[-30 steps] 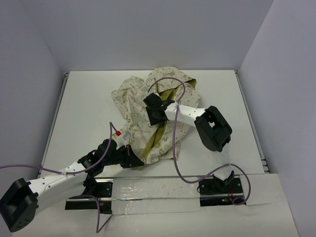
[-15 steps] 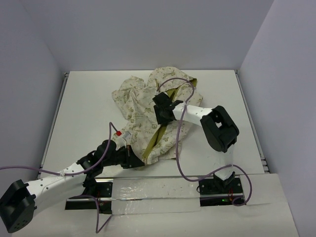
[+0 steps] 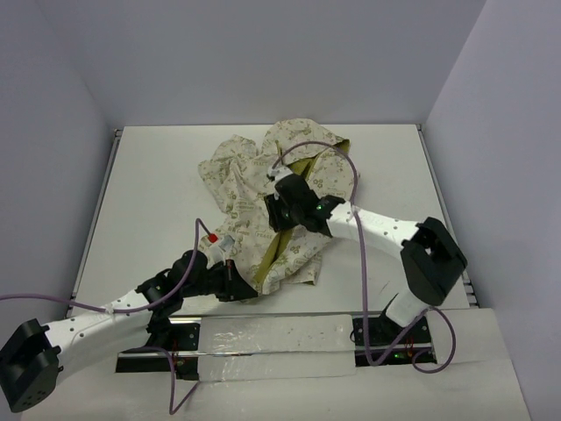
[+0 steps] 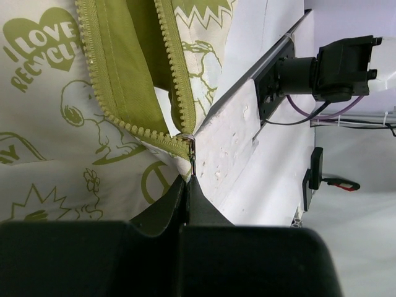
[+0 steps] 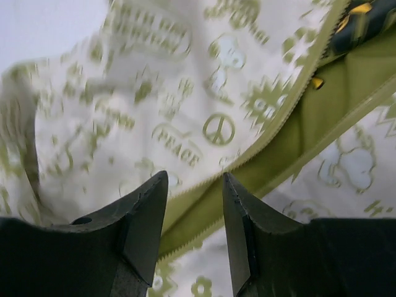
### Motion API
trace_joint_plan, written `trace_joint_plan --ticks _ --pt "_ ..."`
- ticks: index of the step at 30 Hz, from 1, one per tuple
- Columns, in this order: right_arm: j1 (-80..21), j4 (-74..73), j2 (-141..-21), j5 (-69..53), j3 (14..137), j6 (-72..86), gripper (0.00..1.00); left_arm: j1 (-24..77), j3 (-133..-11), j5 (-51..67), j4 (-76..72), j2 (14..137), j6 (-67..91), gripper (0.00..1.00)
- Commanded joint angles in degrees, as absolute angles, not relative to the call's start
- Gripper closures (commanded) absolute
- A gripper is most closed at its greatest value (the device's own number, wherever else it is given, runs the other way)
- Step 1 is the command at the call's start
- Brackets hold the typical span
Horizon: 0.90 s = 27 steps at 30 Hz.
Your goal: Zip up the jacket
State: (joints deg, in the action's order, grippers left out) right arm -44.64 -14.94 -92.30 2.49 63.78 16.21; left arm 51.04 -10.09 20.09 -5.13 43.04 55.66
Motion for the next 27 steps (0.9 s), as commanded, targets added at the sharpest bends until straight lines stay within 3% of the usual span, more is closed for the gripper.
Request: trace_joint_plan --ticks 1,11,22,27 --pt "-51.5 -9.7 -81.6 3.1 54.9 8.0 0.53 51.6 -10.9 19.7 -5.4 42.0 54.8 1.0" --pt "-73.1 20.7 -55.8 12.9 23.6 -9.5 0.48 51.7 -10.9 20.3 -5.7 43.5 55.0 1.0" --pt "-86.5 22.1 -61.2 22.5 25.1 -18.4 0.53 51.8 -10.9 19.8 -5.3 43.1 55.1 1.0" --pt "-88.8 21.8 -65.7 23.6 26.5 -20.1 0.5 51.8 -10.8 19.6 -5.1 42.6 55.2 1.0"
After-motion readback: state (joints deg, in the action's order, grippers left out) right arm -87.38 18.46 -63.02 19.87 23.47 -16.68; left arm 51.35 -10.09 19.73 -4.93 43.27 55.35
